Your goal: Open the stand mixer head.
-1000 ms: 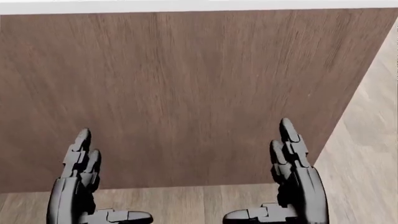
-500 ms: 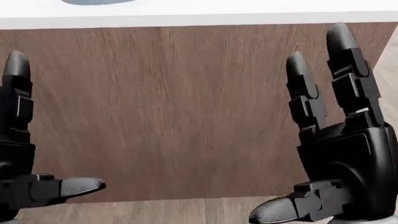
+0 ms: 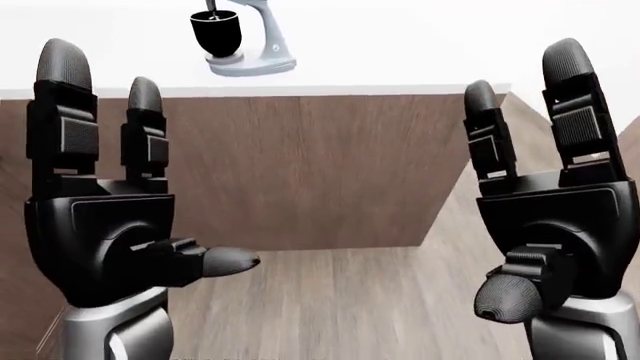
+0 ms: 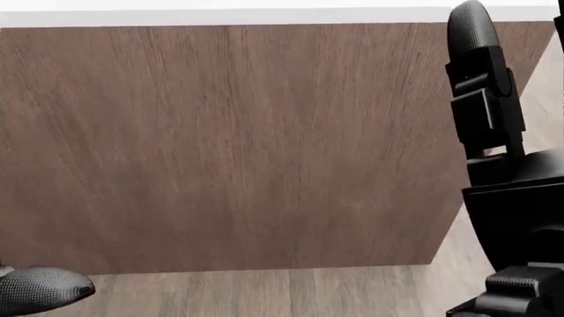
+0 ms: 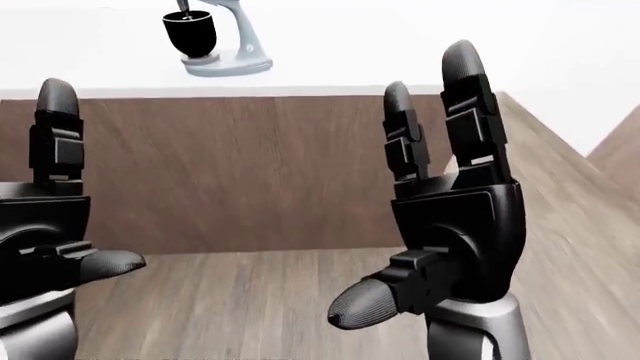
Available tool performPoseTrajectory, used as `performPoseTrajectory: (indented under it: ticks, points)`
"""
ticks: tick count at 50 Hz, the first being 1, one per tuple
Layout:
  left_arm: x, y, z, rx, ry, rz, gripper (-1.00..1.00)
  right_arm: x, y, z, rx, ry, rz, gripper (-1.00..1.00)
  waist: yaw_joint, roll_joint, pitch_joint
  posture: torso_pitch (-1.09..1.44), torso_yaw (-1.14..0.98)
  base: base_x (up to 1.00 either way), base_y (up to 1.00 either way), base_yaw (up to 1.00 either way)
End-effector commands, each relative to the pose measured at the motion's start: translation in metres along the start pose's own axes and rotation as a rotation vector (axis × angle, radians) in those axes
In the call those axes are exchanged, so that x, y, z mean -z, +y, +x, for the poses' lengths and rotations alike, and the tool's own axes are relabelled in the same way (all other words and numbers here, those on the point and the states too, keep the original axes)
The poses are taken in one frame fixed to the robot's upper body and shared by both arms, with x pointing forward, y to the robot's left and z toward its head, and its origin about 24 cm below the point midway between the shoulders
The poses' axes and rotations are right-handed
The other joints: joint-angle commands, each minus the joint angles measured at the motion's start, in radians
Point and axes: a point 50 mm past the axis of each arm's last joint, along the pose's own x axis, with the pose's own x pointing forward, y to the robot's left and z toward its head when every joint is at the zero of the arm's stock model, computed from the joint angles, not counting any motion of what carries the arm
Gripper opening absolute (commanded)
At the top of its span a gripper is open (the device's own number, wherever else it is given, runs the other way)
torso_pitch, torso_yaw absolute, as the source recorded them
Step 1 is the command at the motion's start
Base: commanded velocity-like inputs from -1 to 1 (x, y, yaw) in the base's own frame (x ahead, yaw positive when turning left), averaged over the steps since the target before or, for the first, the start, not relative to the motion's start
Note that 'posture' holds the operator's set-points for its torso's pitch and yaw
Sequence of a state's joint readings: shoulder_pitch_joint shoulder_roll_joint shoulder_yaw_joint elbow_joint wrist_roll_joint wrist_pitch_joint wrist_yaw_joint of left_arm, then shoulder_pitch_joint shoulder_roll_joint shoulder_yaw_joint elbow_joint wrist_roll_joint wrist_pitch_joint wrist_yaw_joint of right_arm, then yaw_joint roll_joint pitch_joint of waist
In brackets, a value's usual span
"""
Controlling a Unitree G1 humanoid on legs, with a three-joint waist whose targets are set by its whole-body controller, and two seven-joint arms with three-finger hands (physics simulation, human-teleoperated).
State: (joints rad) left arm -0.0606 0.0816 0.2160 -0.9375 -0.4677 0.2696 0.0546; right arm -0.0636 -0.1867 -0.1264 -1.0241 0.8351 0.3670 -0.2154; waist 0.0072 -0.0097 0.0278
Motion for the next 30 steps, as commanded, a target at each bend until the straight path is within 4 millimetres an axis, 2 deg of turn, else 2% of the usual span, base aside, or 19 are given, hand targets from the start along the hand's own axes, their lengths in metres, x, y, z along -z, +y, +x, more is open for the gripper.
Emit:
performPoseTrajectory:
  ticks: [1, 4, 5, 7, 8, 10, 11, 14, 15, 16, 17, 18, 19, 20, 21, 25, 26, 29, 30]
  points:
    - [-0.0096, -0.0034, 0.0011, 0.022, -0.062, 0.001, 0.95, -0.0068, 0.0053, 0.0004, -0.030, -0.040, 0.003, 1.00, 0.000, 0.000, -0.011, 0.00, 0.00, 0.00, 0.00, 0.00]
    - [-0.0094, -0.0041, 0.0005, 0.025, -0.062, 0.000, 0.95, -0.0065, 0.0056, -0.0003, -0.037, -0.046, -0.009, 1.00, -0.001, 0.000, -0.011, 0.00, 0.00, 0.00, 0.00, 0.00]
    - [-0.0095, -0.0044, 0.0005, 0.025, -0.061, 0.000, 0.95, -0.0065, 0.0065, -0.0007, -0.046, -0.051, -0.019, 1.00, -0.005, 0.005, -0.025, 0.00, 0.00, 0.00, 0.12, 0.00]
    - [-0.0070, -0.0039, 0.0001, 0.026, -0.062, 0.017, 0.95, -0.0050, 0.0068, -0.0016, -0.042, -0.048, -0.029, 1.00, -0.010, -0.042, 0.005, 0.00, 0.00, 0.00, 1.00, 0.00]
    - [-0.0055, -0.0034, -0.0004, 0.026, -0.059, 0.014, 0.95, -0.0048, 0.0066, -0.0016, -0.040, -0.045, -0.021, 1.00, -0.009, -0.058, -0.004, 0.00, 0.00, 0.00, 1.00, 0.00]
    - [-0.0070, -0.0043, -0.0002, 0.028, -0.060, 0.011, 0.95, -0.0055, 0.0067, -0.0011, -0.040, -0.043, -0.005, 1.00, -0.017, -0.059, -0.001, 0.00, 0.00, 0.00, 0.25, 0.00]
    - [-0.0071, -0.0044, -0.0001, 0.028, -0.060, 0.009, 0.95, -0.0056, 0.0067, -0.0011, -0.040, -0.045, -0.010, 1.00, -0.019, -0.032, -0.010, 0.00, 0.00, 0.00, 0.00, 0.00]
    - [-0.0062, -0.0041, -0.0002, 0.027, -0.056, 0.005, 0.95, -0.0055, 0.0077, -0.0024, -0.051, -0.063, -0.040, 1.00, -0.025, 0.066, 0.008, 0.00, 0.00, 0.00, 0.44, 0.00]
    - [-0.0066, -0.0044, -0.0003, 0.028, -0.057, 0.005, 0.95, -0.0052, 0.0080, -0.0026, -0.052, -0.060, -0.035, 1.00, -0.017, 0.027, 0.009, 0.00, 0.00, 0.00, 1.00, 0.00]
    - [-0.0064, -0.0044, -0.0003, 0.028, -0.057, 0.006, 0.95, -0.0050, 0.0081, -0.0026, -0.052, -0.055, -0.025, 1.00, -0.022, 0.008, 0.001, 0.00, 0.00, 0.00, 1.00, 0.00]
    - [-0.0061, -0.0041, -0.0002, 0.027, -0.056, 0.006, 0.95, -0.0053, 0.0079, -0.0025, -0.049, -0.054, -0.019, 1.00, -0.023, -0.008, 0.017, 0.00, 0.00, 0.00, 0.00, 0.00]
    - [-0.0062, -0.0041, -0.0001, 0.027, -0.056, 0.005, 0.95, -0.0050, 0.0080, -0.0026, -0.052, -0.052, -0.024, 1.00, -0.029, 0.039, 0.000, 0.00, 0.00, 0.00, 0.00, 0.00]
    - [-0.0060, -0.0041, 0.0001, 0.027, -0.056, 0.006, 0.95, -0.0050, 0.0078, -0.0026, -0.048, -0.054, -0.028, 1.00, -0.030, 0.110, -0.018, 0.00, 0.00, 0.00, 0.00, 0.00]
    - [-0.0064, -0.0044, -0.0001, 0.028, -0.056, 0.004, 0.95, -0.0052, 0.0078, -0.0024, -0.048, -0.055, -0.028, 1.00, -0.022, 0.106, 0.021, 0.00, 0.00, 0.00, 0.00, 0.00]
    - [-0.0065, -0.0046, 0.0000, 0.029, -0.057, 0.003, 0.95, -0.0053, 0.0081, -0.0023, -0.050, -0.058, -0.036, 1.00, -0.020, 0.090, -0.006, 0.00, 0.00, 0.00, 0.65, 0.00]
    - [-0.0067, -0.0045, 0.0001, 0.028, -0.057, 0.002, 0.95, -0.0055, 0.0083, -0.0020, -0.053, -0.054, -0.021, 1.00, 0.000, -0.016, 0.026, 0.00, 0.00, 0.00, 0.70, 0.00]
    - [-0.0067, -0.0046, 0.0001, 0.029, -0.057, 0.002, 0.95, -0.0052, 0.0082, -0.0020, -0.051, -0.049, -0.020, 1.00, 0.000, 0.010, 0.009, 0.00, 0.00, 0.00, 0.00, 0.00]
    - [-0.0063, -0.0046, 0.0000, 0.028, -0.055, 0.002, 0.95, -0.0056, 0.0082, -0.0019, -0.053, -0.054, -0.025, 1.00, 0.001, 0.023, -0.003, 0.00, 0.00, 0.00, 0.00, 0.00]
    - [-0.0068, -0.0050, -0.0001, 0.029, -0.056, 0.002, 0.95, -0.0048, 0.0082, -0.0021, -0.051, -0.053, -0.038, 1.00, 0.003, 0.045, -0.002, 0.00, 0.00, 0.00, 1.00, 0.00]
